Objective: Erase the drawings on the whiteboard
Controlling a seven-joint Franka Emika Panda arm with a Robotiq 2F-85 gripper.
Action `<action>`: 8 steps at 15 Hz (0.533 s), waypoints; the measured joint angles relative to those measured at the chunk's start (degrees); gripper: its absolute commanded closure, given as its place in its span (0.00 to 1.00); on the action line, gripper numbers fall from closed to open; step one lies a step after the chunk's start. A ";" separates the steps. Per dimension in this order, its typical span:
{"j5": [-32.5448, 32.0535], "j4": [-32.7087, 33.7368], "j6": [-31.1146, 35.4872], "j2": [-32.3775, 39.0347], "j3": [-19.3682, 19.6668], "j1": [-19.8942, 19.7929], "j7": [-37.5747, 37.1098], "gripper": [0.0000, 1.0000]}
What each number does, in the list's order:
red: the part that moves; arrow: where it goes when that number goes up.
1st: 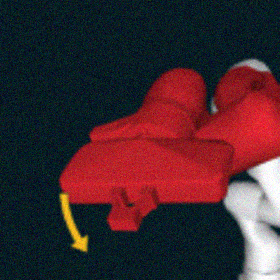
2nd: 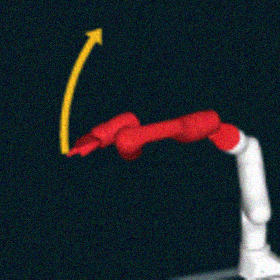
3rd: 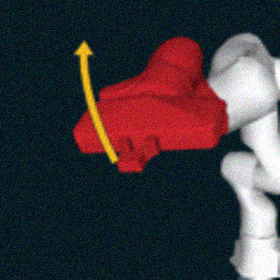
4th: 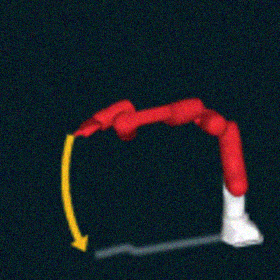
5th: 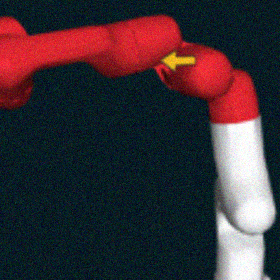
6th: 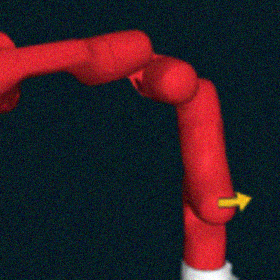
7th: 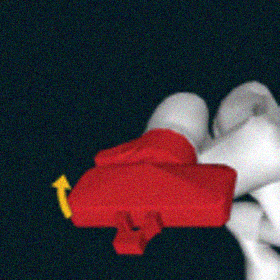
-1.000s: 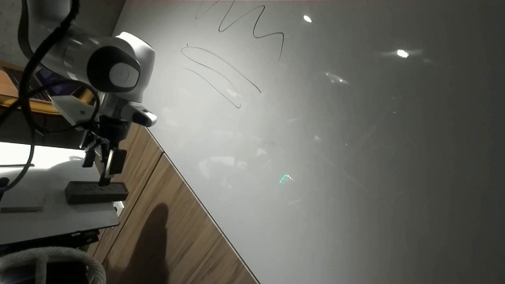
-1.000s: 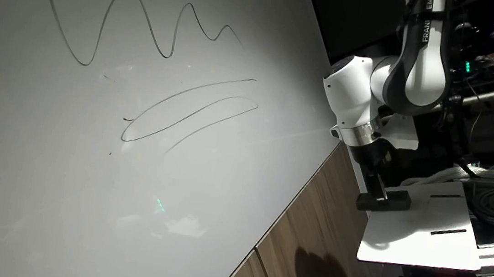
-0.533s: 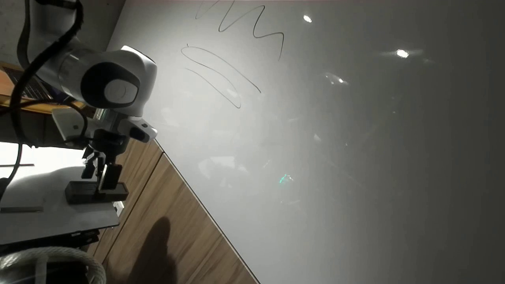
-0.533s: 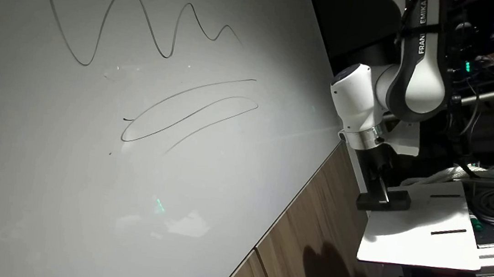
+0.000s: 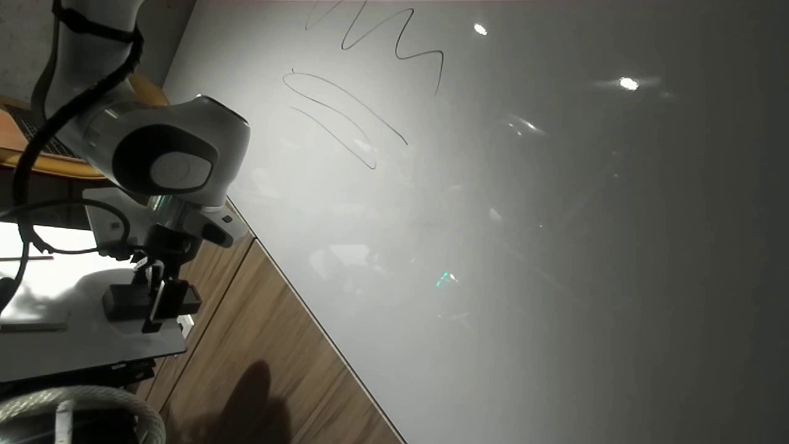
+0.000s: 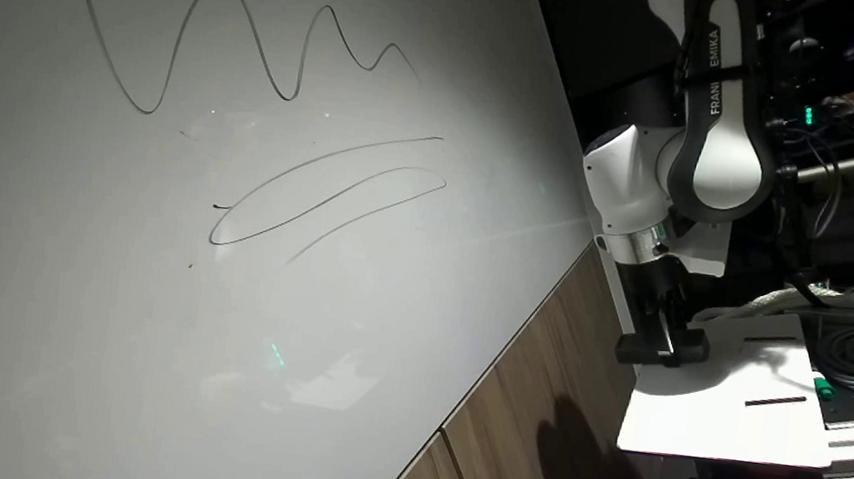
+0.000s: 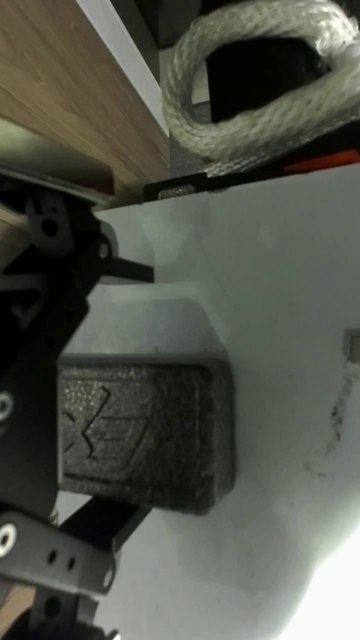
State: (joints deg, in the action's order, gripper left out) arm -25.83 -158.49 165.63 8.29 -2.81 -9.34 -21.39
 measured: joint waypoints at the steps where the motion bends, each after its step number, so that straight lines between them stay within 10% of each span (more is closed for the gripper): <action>1: 0.09 0.09 -0.05 -0.27 -0.83 -0.47 0.00 0.00; 8: 2.41 0.67 -3.17 -2.22 -6.52 -1.87 0.02 0.00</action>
State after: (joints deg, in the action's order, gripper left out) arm -23.41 -157.82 162.46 6.06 -9.33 -11.21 -21.37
